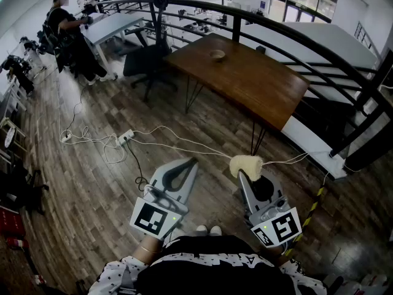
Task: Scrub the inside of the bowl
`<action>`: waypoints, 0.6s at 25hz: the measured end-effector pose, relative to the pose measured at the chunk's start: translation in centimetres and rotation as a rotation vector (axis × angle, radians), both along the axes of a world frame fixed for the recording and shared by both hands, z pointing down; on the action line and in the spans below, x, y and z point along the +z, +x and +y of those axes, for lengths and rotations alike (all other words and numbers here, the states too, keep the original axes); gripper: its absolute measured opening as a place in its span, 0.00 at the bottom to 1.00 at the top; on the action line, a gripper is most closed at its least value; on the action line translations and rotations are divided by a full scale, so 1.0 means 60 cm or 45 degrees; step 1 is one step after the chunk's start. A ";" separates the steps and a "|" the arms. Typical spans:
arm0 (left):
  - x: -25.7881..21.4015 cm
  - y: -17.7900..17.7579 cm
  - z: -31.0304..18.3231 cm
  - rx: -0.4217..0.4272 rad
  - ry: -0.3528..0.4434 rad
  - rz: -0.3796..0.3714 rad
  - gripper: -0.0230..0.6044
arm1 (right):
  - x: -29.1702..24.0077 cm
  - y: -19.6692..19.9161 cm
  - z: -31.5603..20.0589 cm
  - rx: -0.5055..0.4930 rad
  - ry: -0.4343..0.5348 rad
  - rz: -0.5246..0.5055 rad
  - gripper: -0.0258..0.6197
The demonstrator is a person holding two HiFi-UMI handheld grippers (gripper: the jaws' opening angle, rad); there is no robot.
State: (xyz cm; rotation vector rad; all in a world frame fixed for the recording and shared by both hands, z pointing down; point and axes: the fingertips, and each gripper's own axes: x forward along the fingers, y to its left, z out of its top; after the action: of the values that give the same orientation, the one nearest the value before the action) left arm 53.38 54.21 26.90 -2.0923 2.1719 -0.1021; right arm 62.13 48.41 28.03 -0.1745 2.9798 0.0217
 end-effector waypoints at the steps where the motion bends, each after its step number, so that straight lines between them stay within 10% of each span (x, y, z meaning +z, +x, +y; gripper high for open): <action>1: 0.000 0.001 0.001 0.000 0.000 0.000 0.06 | 0.001 0.000 0.002 0.000 0.000 0.001 0.13; 15: 0.009 0.008 -0.009 0.000 -0.019 -0.001 0.06 | 0.017 0.014 -0.017 0.009 -0.078 -0.009 0.13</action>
State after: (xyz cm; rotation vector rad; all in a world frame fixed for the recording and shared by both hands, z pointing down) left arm 53.87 53.64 27.45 -2.0996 2.1772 -0.1195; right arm 62.96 47.37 29.05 -0.1914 2.9747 -0.0689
